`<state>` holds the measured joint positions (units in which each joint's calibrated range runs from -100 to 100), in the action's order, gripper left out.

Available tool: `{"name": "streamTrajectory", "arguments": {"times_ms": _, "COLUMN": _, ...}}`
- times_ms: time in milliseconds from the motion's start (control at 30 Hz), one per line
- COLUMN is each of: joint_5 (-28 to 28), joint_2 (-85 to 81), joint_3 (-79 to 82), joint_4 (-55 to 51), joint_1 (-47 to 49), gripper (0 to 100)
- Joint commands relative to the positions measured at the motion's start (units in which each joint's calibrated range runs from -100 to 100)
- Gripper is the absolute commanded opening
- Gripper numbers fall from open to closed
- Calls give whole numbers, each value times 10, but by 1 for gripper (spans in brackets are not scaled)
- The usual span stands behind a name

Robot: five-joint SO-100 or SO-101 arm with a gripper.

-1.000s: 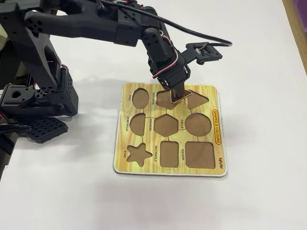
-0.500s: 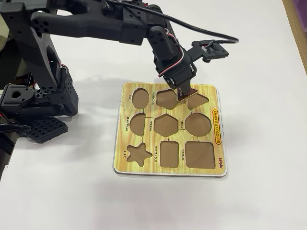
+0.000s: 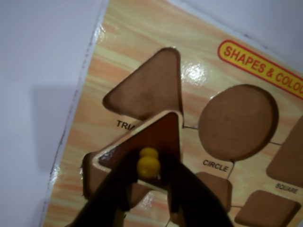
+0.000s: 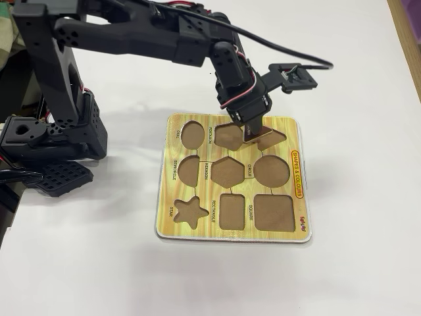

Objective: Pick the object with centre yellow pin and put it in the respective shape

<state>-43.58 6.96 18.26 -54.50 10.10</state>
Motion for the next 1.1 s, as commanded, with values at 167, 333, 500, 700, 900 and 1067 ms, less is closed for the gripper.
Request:
{"name": "streamTrajectory", "arguments": {"times_ms": 167, "joint_5": -3, "joint_2": 22, "joint_3": -52, "joint_4": 5, "joint_1": 4, "gripper": 2}}
{"name": "streamTrajectory", "arguments": {"times_ms": 333, "joint_5": -2, "joint_2": 39, "joint_3": -91, "joint_4": 5, "joint_1": 4, "gripper": 2}}
{"name": "streamTrajectory", "arguments": {"times_ms": 500, "joint_5": -2, "joint_2": 58, "joint_3": -118, "joint_4": 5, "joint_1": 4, "gripper": 2}}
{"name": "streamTrajectory", "arguments": {"times_ms": 700, "joint_5": -3, "joint_2": 79, "joint_3": -147, "joint_4": 5, "joint_1": 4, "gripper": 2}}
{"name": "streamTrajectory", "arguments": {"times_ms": 900, "joint_5": -3, "joint_2": 103, "joint_3": -162, "joint_4": 5, "joint_1": 4, "gripper": 2}}
{"name": "streamTrajectory", "arguments": {"times_ms": 1067, "joint_5": -3, "joint_2": 115, "joint_3": -168, "joint_4": 5, "joint_1": 4, "gripper": 2}}
